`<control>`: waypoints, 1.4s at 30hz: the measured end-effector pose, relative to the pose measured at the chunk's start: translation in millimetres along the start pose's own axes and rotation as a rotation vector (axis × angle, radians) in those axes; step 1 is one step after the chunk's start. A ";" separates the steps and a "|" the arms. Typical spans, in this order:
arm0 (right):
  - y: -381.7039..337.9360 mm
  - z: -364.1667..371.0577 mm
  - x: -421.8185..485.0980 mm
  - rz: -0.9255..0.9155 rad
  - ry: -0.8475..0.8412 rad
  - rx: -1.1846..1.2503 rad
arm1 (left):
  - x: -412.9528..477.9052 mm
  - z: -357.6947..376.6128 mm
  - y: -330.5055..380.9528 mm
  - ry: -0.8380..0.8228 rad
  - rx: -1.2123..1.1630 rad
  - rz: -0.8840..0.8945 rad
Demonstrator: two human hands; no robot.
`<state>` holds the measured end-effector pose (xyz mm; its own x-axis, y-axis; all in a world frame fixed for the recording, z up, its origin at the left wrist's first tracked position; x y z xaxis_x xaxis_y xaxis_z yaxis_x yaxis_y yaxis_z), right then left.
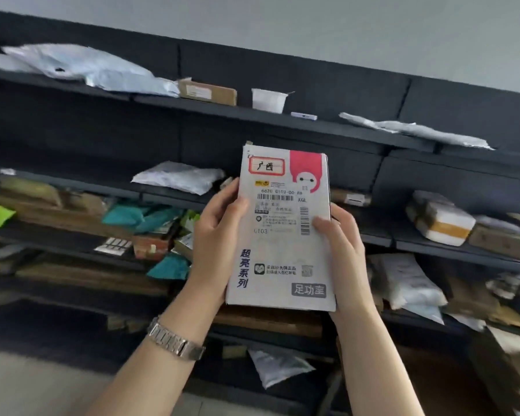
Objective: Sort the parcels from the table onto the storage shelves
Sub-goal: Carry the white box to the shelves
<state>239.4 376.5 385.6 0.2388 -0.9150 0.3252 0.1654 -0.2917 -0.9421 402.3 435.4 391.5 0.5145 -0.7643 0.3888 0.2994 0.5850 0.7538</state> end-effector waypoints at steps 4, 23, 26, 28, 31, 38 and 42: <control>0.1 84.6 -27.8 0.019 -0.093 0.025 | -16.3 -74.4 53.2 0.072 0.080 0.073; 32.2 473.1 -156.5 0.131 -0.467 0.165 | -81.4 -411.1 279.7 0.459 0.269 0.200; 42.9 517.7 -139.9 0.124 -0.528 0.169 | -63.3 -446.9 289.1 0.525 0.284 0.223; 50.8 547.0 -122.8 0.118 -0.568 0.177 | -46.4 -467.5 293.2 0.565 0.287 0.234; 64.3 594.7 -93.3 0.132 -0.632 0.197 | -15.4 -497.5 300.5 0.644 0.289 0.263; 84.4 704.6 -29.0 0.161 -0.741 0.222 | 63.6 -569.7 326.6 0.803 0.293 0.338; 104.1 760.7 -0.2 0.178 -0.736 0.228 | 106.6 -618.3 332.8 0.794 0.303 0.332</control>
<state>984.5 558.4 349.5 0.8390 -0.4992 0.2164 0.2383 -0.0205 -0.9710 1053.6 716.4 356.2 0.9720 -0.0926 0.2160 -0.1286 0.5597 0.8187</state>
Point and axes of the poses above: each hand's wrist, its own x-axis towards the middle knuckle, its own z-axis out of the palm, y = z × x, the point moved 2 cm from there along x, towards the middle knuckle, and after that the axes turned 9 degrees about -x, right-handed, at the moved point
